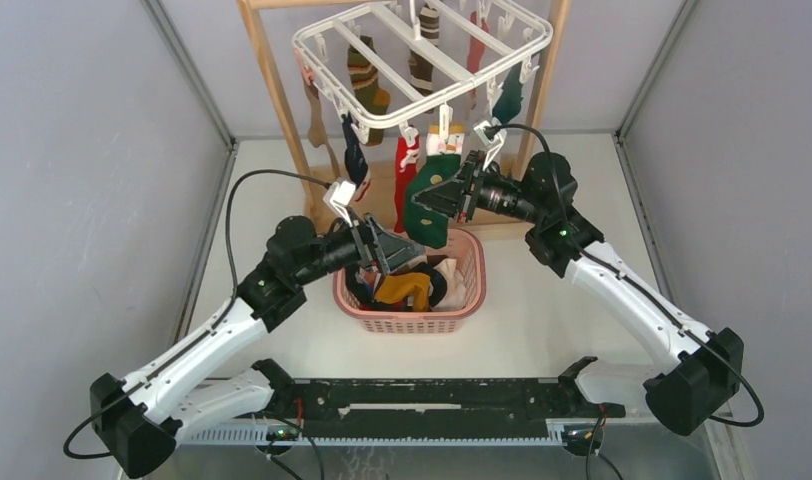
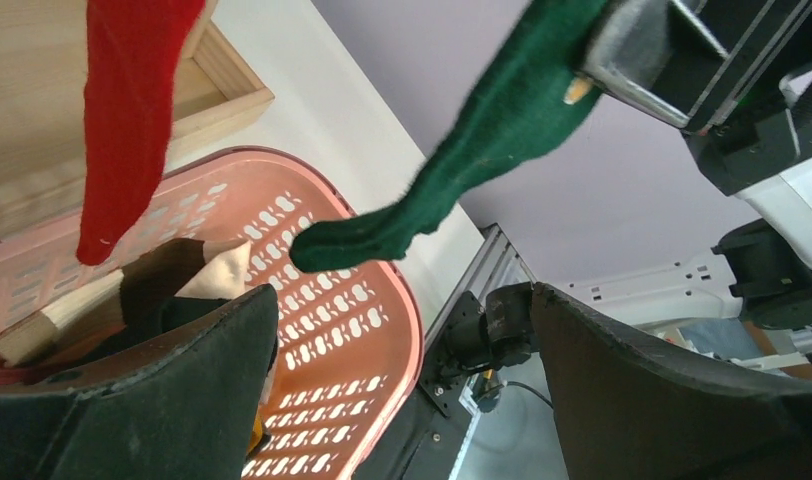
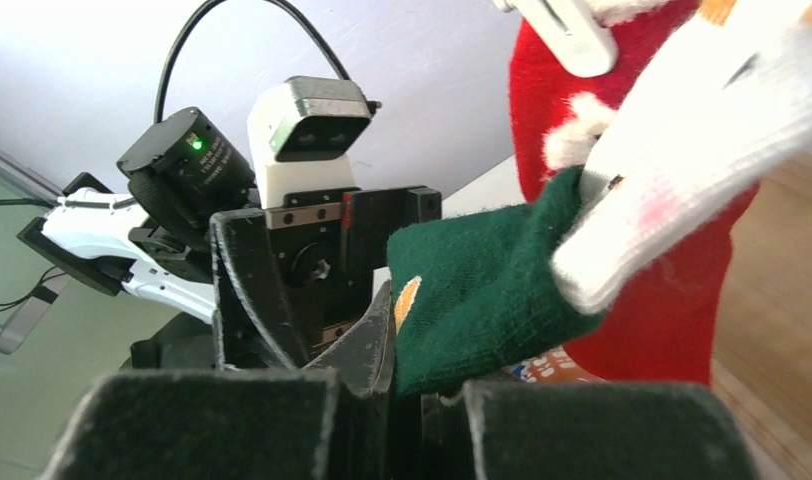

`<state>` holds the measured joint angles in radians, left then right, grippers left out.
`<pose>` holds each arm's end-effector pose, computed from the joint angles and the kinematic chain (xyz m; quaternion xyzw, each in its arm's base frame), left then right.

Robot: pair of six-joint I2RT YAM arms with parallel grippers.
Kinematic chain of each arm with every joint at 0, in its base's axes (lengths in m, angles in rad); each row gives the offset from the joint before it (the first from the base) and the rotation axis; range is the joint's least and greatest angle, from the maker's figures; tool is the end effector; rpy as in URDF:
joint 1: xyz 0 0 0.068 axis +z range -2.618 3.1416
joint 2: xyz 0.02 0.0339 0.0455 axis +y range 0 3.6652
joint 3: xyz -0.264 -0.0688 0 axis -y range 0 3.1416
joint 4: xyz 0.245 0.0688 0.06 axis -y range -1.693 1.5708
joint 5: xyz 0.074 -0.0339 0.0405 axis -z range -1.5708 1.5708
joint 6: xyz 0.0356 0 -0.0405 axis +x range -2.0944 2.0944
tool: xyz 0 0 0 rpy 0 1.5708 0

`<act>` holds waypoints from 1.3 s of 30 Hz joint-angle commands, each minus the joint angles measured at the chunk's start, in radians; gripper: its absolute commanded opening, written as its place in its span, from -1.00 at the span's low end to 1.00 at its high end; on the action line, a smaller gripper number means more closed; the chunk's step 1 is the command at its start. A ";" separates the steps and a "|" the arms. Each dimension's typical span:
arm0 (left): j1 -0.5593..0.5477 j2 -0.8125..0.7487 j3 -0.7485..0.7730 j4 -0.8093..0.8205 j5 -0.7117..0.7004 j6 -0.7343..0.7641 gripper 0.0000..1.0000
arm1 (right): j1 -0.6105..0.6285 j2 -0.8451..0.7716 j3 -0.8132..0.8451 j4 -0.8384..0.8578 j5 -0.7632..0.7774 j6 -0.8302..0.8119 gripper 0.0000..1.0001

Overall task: Remove the socks clipped to the hanger
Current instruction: Remove the sock from the hanger.

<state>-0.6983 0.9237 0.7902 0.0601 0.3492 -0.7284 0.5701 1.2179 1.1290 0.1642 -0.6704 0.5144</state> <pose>0.1598 -0.1500 0.3431 0.1074 0.7231 -0.5349 0.4236 0.2235 0.1696 0.4069 -0.2590 0.6352 0.5489 0.4776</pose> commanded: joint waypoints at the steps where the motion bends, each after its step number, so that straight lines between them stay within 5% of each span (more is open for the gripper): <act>1: -0.004 0.014 0.079 0.026 -0.028 0.043 1.00 | 0.024 -0.021 0.061 -0.001 0.013 0.021 -0.97; 7: -0.005 0.035 0.112 0.027 -0.049 0.061 0.97 | 0.039 -0.023 0.072 -0.016 0.016 0.023 -0.98; 22: -0.007 0.081 0.161 0.056 0.012 0.060 0.03 | 0.056 -0.021 0.072 -0.044 0.029 0.009 -1.00; 32: -0.009 0.093 0.175 0.062 0.025 0.060 -0.34 | 0.057 -0.014 0.072 -0.062 0.031 -0.005 -1.00; 39: -0.008 0.079 0.175 0.063 0.028 0.061 -0.89 | 0.056 -0.008 0.059 -0.065 0.040 -0.015 -1.00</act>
<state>-0.7029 1.0199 0.8917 0.0811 0.3569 -0.6834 0.6170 1.2179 1.1572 0.0834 -0.6388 0.5190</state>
